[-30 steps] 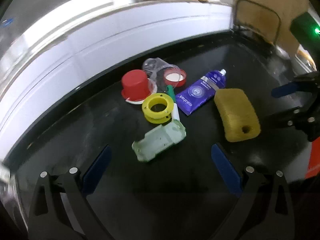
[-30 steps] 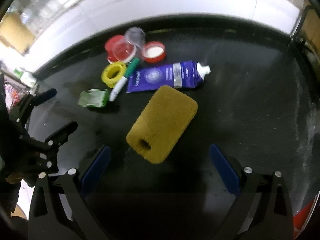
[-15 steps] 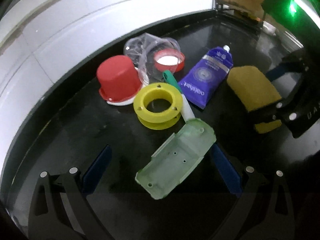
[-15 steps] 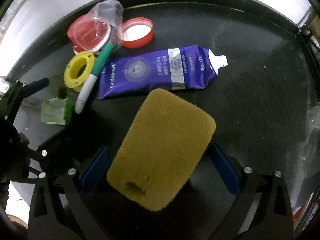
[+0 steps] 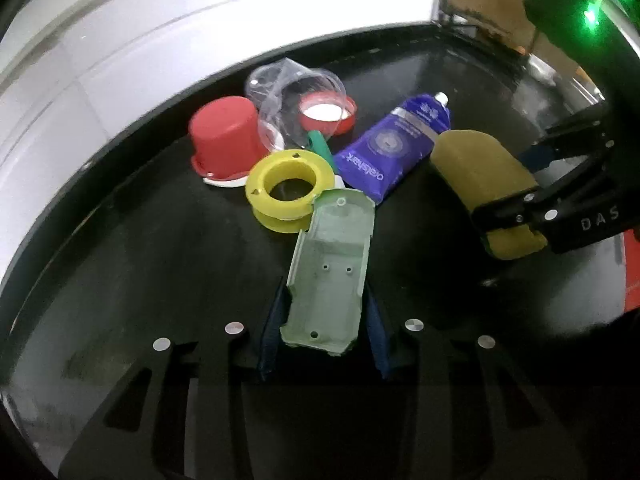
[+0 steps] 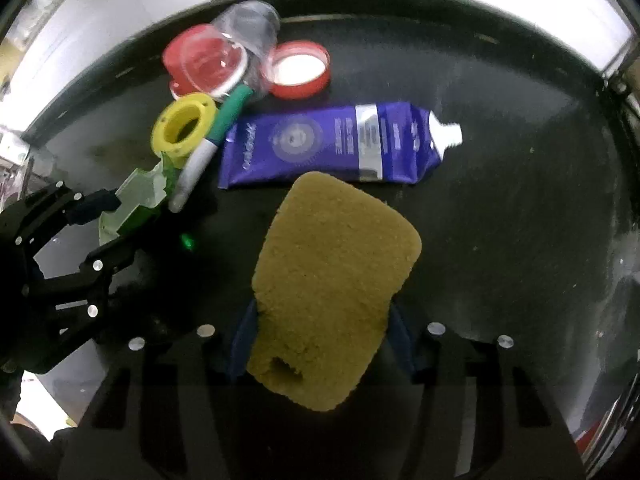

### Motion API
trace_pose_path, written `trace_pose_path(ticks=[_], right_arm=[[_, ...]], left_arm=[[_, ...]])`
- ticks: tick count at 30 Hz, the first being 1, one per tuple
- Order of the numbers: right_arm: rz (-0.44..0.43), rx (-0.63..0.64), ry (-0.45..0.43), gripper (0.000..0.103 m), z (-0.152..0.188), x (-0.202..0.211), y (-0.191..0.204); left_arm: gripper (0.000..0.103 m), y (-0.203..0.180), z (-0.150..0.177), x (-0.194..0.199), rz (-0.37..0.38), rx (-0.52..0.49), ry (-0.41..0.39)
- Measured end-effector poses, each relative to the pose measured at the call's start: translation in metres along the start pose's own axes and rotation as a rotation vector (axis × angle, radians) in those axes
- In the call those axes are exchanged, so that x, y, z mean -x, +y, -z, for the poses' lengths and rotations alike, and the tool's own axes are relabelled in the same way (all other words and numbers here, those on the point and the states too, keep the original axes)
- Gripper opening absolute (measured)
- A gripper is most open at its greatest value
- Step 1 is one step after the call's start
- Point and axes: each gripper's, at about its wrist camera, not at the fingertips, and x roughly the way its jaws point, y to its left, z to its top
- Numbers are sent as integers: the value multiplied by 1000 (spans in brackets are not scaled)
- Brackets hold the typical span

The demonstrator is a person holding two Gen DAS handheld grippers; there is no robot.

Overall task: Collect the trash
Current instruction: 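Grasp the pale green plastic tray with the left tool while the right tool grasps the yellow sponge, then carry tray and sponge to the black bin and open both tools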

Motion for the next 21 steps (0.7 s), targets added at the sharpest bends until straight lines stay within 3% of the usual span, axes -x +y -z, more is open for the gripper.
trace_pose_path(ticks=[13, 21], right_arm=[[-29, 118, -175, 54, 35, 71, 8], [-66, 173, -190, 54, 68, 87, -8]], left_arm=[[37, -58, 8, 77, -82, 169, -41], [37, -102, 27, 98, -134, 231, -28]])
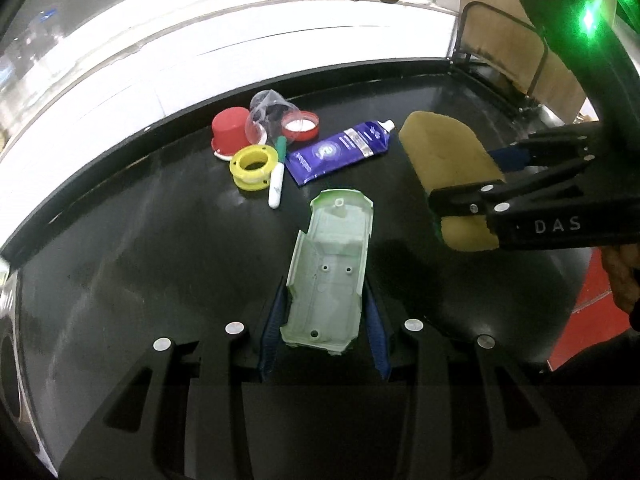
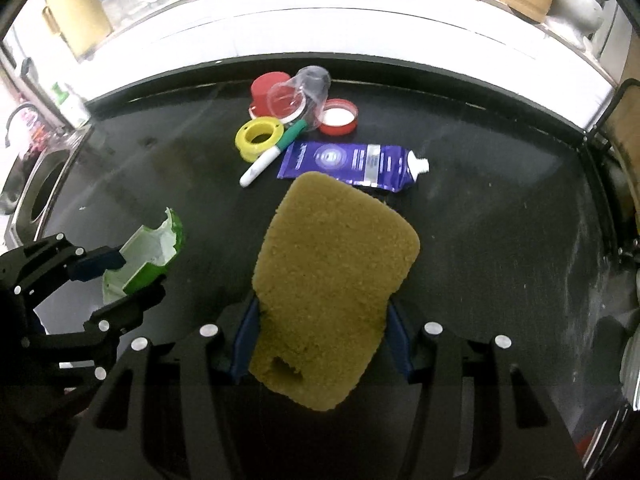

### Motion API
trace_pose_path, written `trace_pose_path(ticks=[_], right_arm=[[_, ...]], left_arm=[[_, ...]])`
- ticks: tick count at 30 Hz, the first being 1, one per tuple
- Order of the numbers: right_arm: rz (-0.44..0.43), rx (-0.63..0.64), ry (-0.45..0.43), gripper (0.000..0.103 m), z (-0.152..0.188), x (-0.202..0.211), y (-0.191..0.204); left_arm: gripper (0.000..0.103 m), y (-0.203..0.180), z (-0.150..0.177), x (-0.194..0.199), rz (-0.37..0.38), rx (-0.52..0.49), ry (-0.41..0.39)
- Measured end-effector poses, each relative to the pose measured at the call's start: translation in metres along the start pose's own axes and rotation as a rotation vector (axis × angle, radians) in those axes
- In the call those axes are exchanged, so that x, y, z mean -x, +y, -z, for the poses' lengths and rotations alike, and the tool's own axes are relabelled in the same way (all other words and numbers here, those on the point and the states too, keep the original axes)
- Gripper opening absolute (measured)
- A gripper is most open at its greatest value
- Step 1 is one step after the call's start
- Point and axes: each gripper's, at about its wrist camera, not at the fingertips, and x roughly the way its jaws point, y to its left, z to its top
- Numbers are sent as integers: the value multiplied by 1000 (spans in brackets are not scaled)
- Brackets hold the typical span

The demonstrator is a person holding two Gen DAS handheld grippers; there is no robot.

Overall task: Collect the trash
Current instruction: 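Carry tray and sponge to the black bin and open both tools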

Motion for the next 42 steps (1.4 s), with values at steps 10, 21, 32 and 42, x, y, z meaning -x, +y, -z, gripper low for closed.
trace_pose_path(ticks=[10, 21, 32, 42], right_arm=[[-14, 57, -32, 54, 22, 25, 6], [-156, 322, -61, 54, 5, 32, 103], [-540, 859, 54, 54, 54, 29, 354], [-760, 1172, 284, 54, 152, 5, 540]], left_arm=[[37, -6, 24, 31, -73, 119, -18], [37, 46, 79, 100, -275, 373, -85], [37, 119, 270, 195, -612, 903, -32], [37, 155, 443, 216, -748, 1286, 13]])
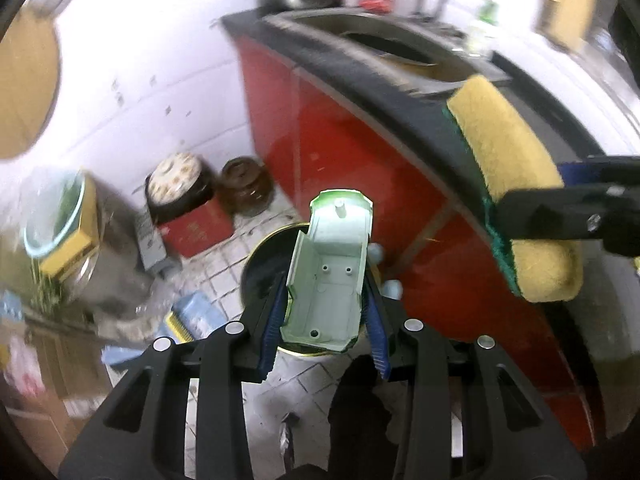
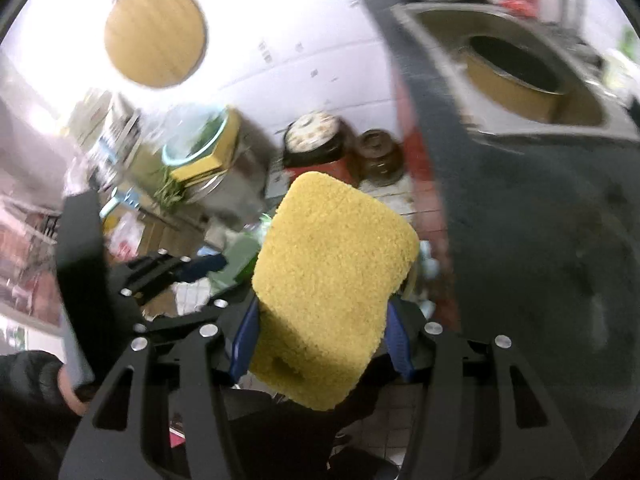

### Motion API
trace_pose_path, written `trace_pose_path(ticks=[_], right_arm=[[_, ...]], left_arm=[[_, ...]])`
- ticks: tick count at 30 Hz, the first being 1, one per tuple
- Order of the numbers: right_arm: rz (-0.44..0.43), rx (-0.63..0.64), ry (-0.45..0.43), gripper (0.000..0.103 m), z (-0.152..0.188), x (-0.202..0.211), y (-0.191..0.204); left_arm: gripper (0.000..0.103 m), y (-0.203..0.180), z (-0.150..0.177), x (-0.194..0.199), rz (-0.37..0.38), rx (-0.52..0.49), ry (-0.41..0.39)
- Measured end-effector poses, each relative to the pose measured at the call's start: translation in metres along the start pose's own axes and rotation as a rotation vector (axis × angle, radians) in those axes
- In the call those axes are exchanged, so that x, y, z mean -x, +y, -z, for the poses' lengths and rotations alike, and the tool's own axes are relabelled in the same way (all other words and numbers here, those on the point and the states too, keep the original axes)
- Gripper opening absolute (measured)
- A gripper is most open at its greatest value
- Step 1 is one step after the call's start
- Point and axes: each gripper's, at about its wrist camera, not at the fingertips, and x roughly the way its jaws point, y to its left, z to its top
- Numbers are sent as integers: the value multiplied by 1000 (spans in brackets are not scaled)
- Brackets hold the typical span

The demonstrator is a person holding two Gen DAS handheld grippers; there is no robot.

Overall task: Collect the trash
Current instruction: 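Carry tray and sponge to the black bin and open both tools, then move both tools back over the remaining trash on the counter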

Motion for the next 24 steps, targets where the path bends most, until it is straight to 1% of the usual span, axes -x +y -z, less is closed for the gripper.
trace_pose_path(ticks=[4, 8, 10, 11, 12, 13, 14, 15, 16, 18, 24], right_arm=[[-20, 48, 71, 54, -29, -53, 10], [-25, 79, 139, 56, -52, -102, 11], [-26, 78, 155, 58, -60, -118, 6], [-23, 76, 159, 63, -64, -127, 4], [-19, 74, 162, 71, -68, -132, 1], [-22, 70, 169, 75, -71, -137, 0], [-25, 63, 178, 82, -75, -142, -3], [-24, 60, 181, 85, -79, -146, -4], [-21, 57, 181, 86, -81, -148, -4], [-19, 56, 180, 92, -83, -149, -5], [-15, 53, 182, 93, -79, -148, -4]], left_arm=[[37, 31, 8, -43, -12, 62, 33], [37, 45, 11, -67, 16, 104, 51], [37, 49, 10, -78, 33, 118, 57], [39, 51, 10, -82, 43, 124, 61], [48, 52, 9, -87, 50, 130, 68], [57, 51, 9, -91, 51, 134, 73], [72, 52, 10, -93, 53, 138, 74], [77, 54, 11, -96, 43, 141, 68], [77, 57, 11, -101, 38, 140, 72], [79, 58, 9, -104, 40, 138, 86], [79, 55, 7, -99, 42, 120, 85]])
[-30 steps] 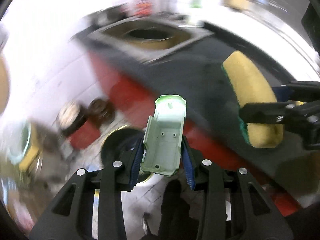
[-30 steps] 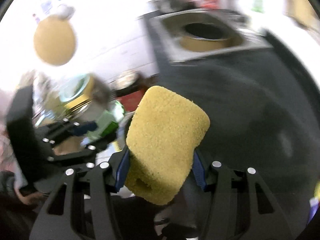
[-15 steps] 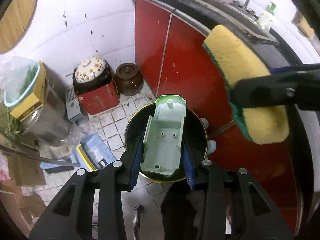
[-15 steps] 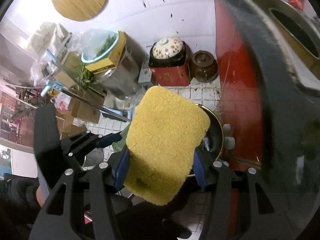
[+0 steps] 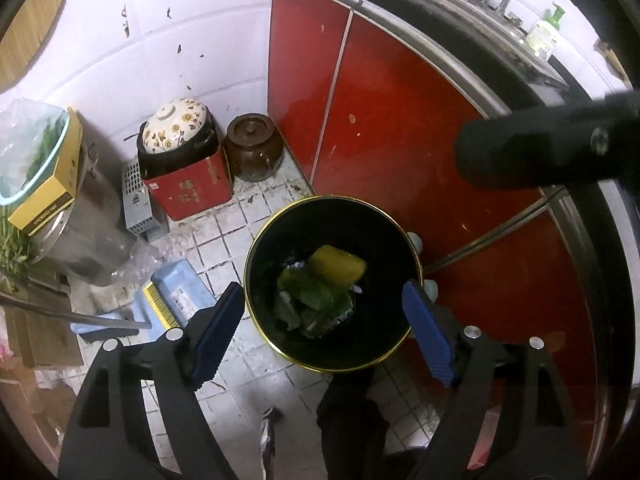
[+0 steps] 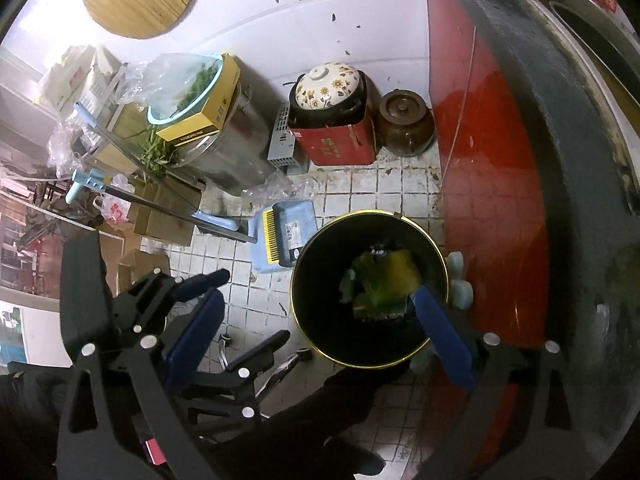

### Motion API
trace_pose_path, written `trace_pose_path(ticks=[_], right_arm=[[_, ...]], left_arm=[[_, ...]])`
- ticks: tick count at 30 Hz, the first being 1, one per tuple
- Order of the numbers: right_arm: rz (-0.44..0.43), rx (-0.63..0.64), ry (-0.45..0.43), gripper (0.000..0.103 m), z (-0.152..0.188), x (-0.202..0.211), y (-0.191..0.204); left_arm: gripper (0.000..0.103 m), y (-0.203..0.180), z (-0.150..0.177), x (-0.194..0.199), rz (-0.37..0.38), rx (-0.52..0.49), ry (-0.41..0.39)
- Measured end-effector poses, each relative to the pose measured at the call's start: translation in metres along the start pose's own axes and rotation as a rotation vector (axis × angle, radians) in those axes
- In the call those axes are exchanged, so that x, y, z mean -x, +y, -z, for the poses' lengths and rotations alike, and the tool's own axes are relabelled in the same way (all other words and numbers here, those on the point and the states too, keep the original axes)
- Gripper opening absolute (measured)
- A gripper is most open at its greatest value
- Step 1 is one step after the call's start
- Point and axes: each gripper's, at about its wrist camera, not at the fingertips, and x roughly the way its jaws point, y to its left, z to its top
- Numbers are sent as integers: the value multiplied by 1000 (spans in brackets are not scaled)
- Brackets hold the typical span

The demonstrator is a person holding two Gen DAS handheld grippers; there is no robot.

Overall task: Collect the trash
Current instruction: 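Move both tools back over the remaining trash on the counter, then grasp the yellow tape roll with the left tool while the right tool grasps the clear plastic cup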

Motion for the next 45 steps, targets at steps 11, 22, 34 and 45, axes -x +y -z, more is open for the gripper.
trace_pose_path(ticks=[11, 22, 34, 45], right_arm=[[62, -112, -195, 96, 50, 129, -25], [382, -508, -457, 96, 255, 313, -109], [673, -979, -620, 96, 514, 418, -136], [714, -1112, -651, 96, 605, 419, -122]], left_arm=[[95, -51, -19, 66, 9, -141, -84], [96, -268, -25, 140, 313, -584, -166], [96, -483, 69, 200, 620, -1109, -178], [96, -537, 126, 208, 642, -1281, -152]])
